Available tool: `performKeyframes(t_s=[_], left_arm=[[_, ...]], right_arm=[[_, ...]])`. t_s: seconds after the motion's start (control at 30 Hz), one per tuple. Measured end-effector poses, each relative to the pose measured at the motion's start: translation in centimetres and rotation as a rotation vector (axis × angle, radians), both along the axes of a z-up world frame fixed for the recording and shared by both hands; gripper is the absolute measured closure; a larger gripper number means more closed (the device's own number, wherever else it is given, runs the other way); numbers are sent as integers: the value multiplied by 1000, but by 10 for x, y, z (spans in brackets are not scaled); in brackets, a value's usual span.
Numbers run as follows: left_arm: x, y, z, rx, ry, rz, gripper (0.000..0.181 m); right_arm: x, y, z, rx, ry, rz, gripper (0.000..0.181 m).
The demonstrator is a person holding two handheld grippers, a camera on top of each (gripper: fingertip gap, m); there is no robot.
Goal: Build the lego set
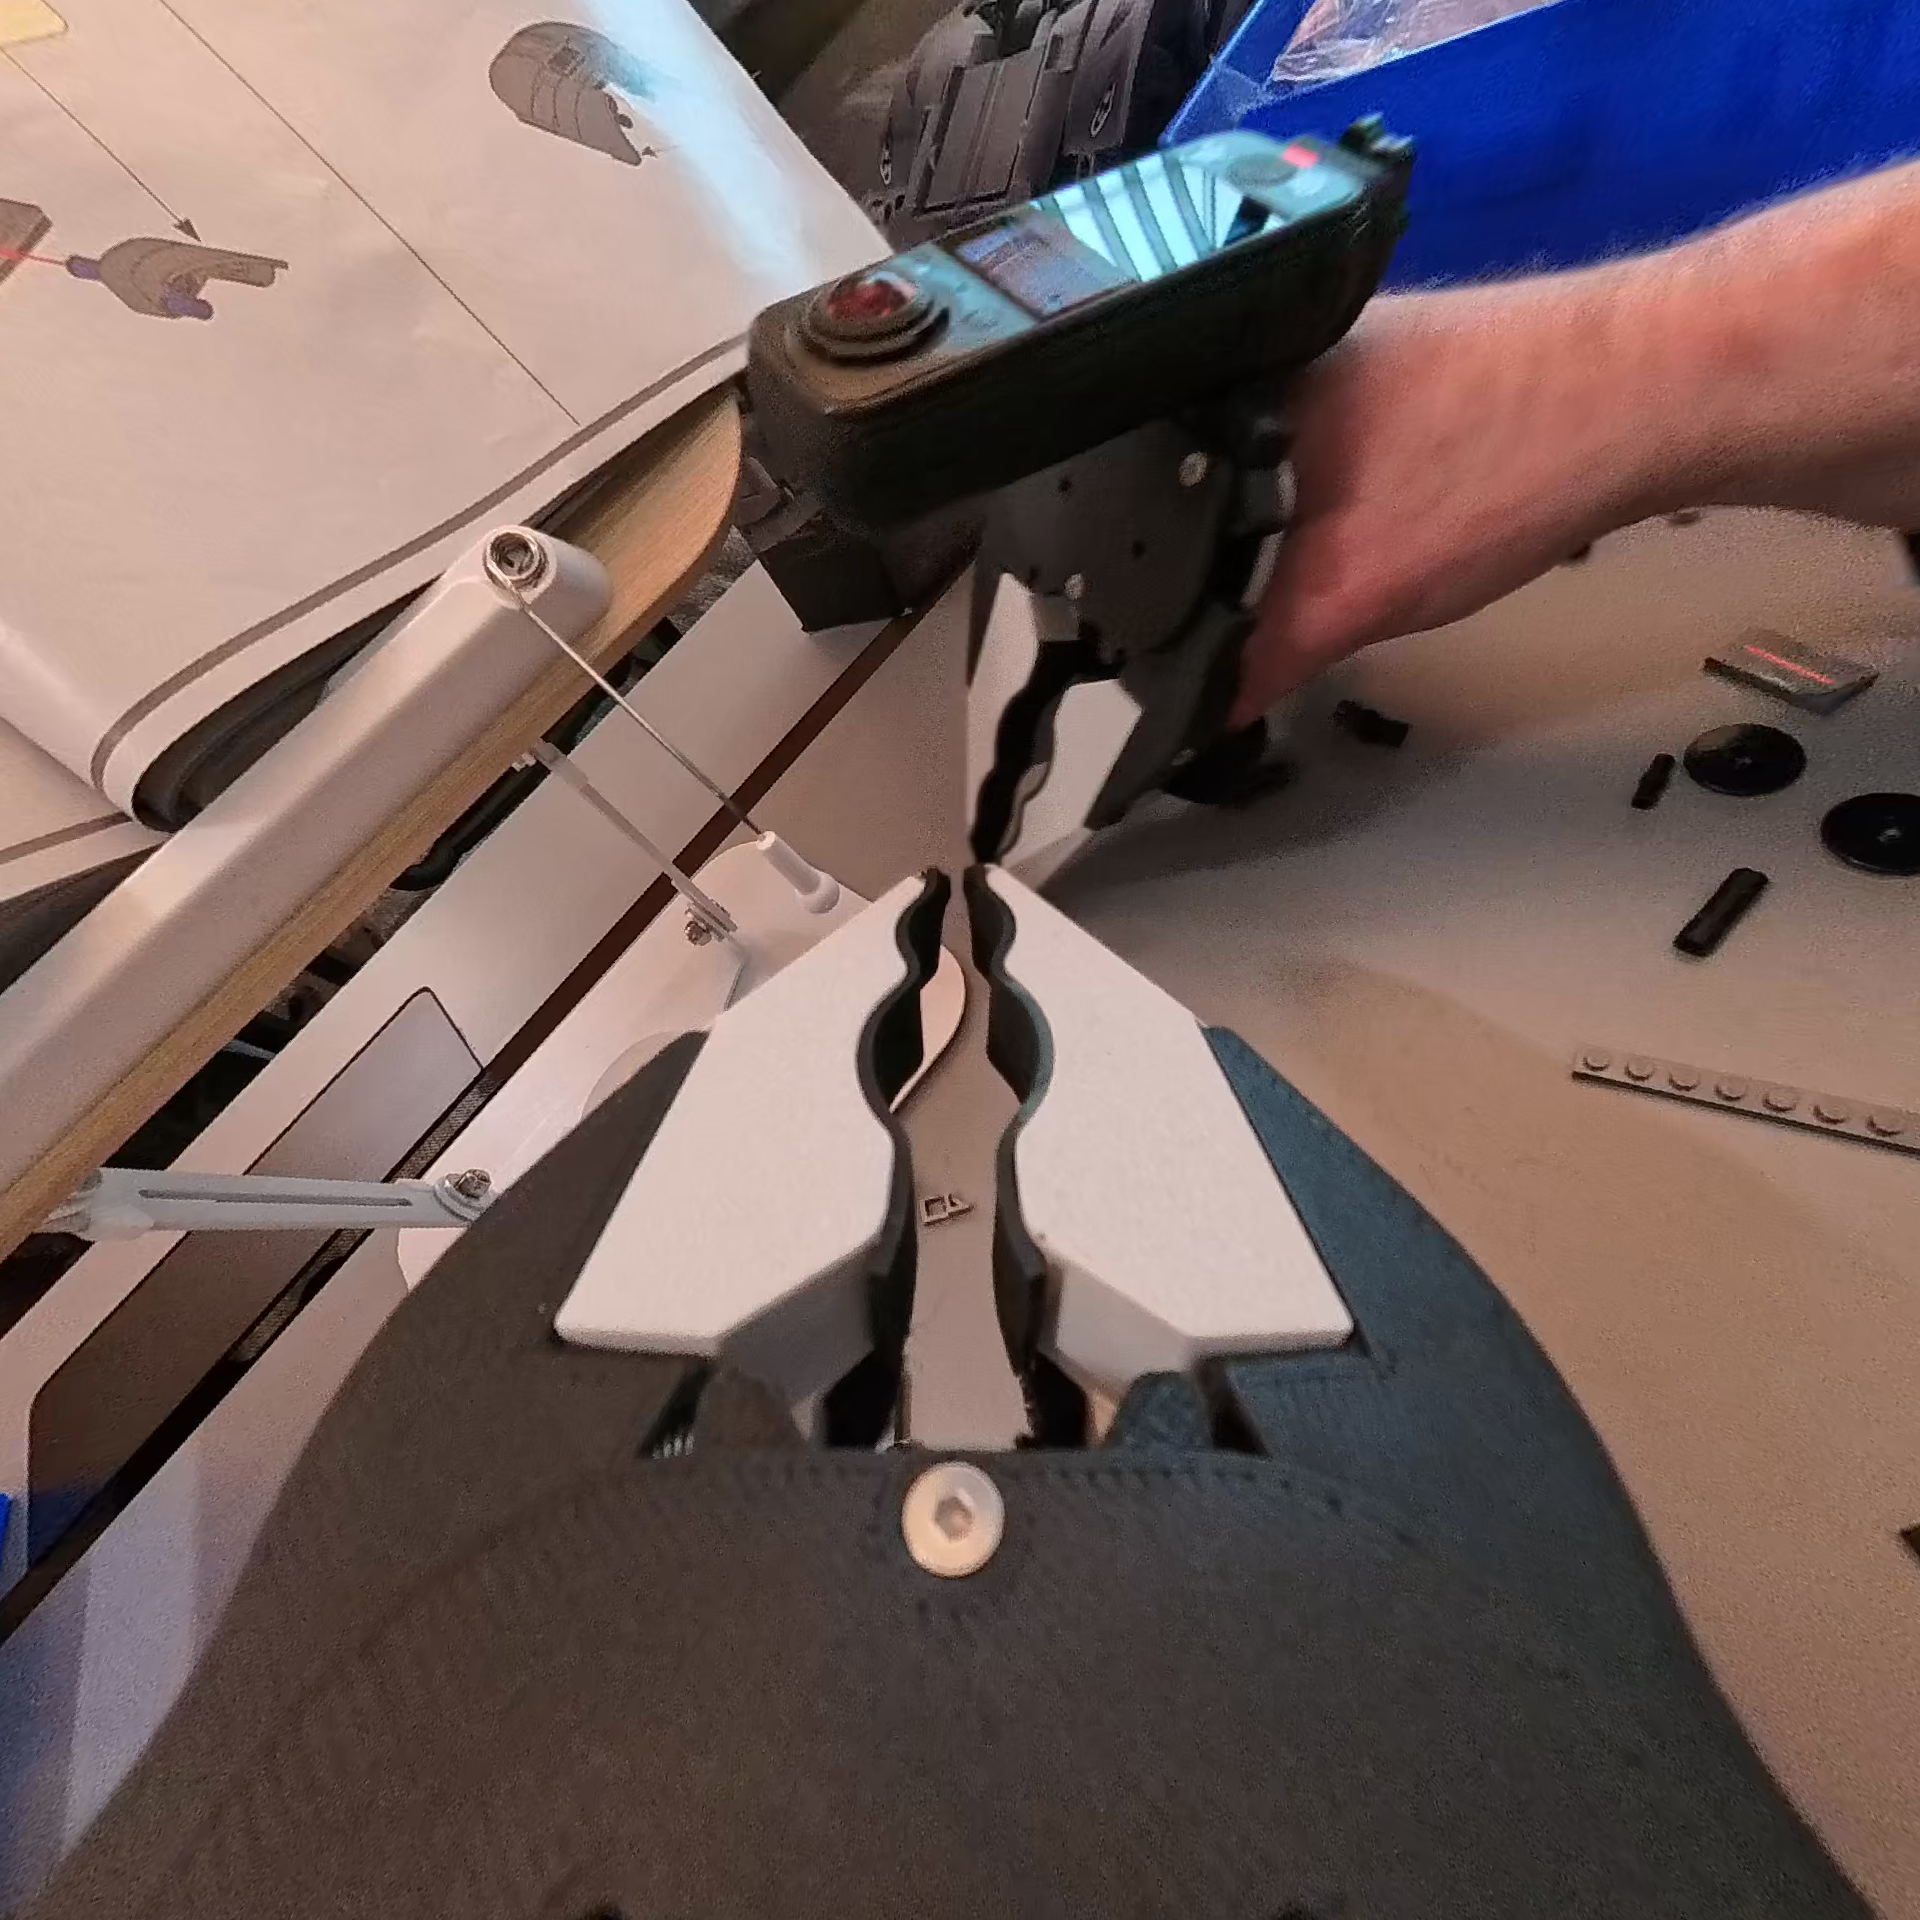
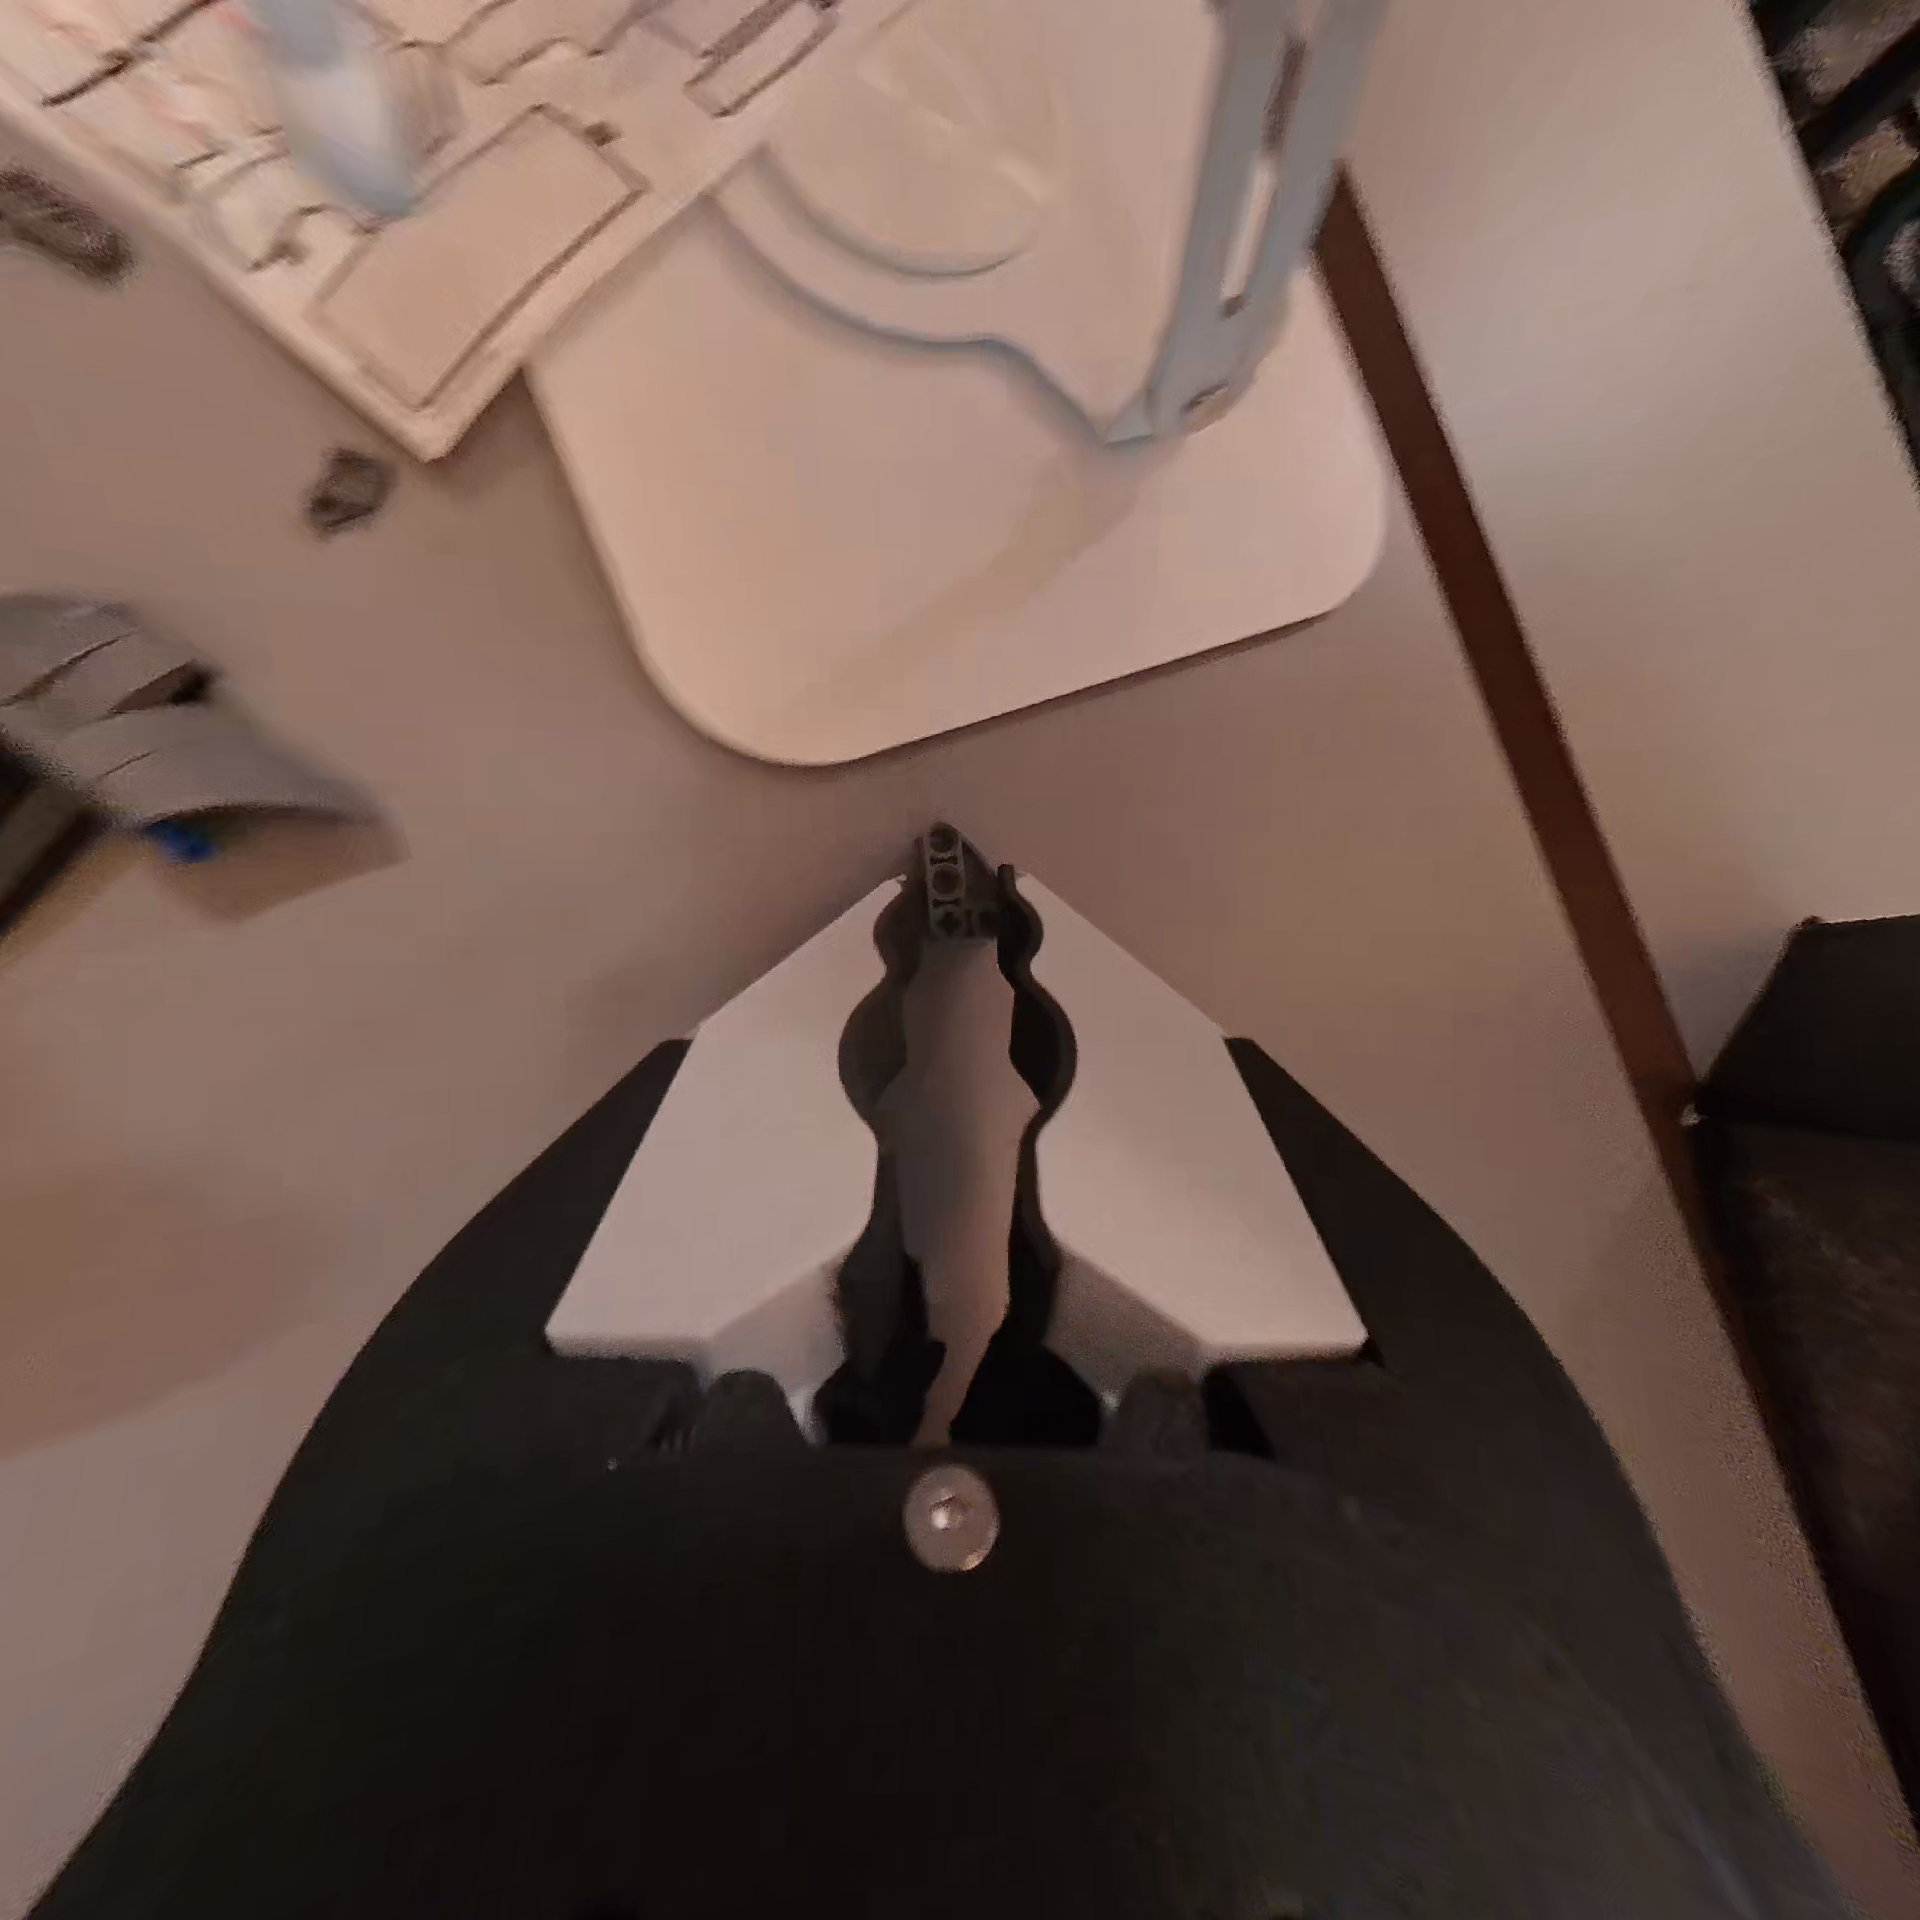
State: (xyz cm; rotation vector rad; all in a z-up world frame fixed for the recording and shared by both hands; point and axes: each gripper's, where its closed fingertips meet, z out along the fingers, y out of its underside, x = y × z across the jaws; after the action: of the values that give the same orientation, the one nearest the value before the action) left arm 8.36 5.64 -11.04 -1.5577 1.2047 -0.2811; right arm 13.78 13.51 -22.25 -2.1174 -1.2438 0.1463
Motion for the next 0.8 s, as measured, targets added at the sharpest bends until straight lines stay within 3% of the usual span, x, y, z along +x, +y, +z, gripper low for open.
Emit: performKeyframes(t_s=[0.23, 0.57, 0.8], left_arm=[[-2, -1, -8, -34, 32, -14, 177], [-5, -3, -6, -27, 37, -20, 177], [-3, -5, -6, -17, 53, -29, 177]], right_arm=[[-20, -87, -1, -119, -36, 171, 169], [-59, -197, -1, -167, -46, 550, 169], [-71, -221, 0, -144, -28, 698, 169]])
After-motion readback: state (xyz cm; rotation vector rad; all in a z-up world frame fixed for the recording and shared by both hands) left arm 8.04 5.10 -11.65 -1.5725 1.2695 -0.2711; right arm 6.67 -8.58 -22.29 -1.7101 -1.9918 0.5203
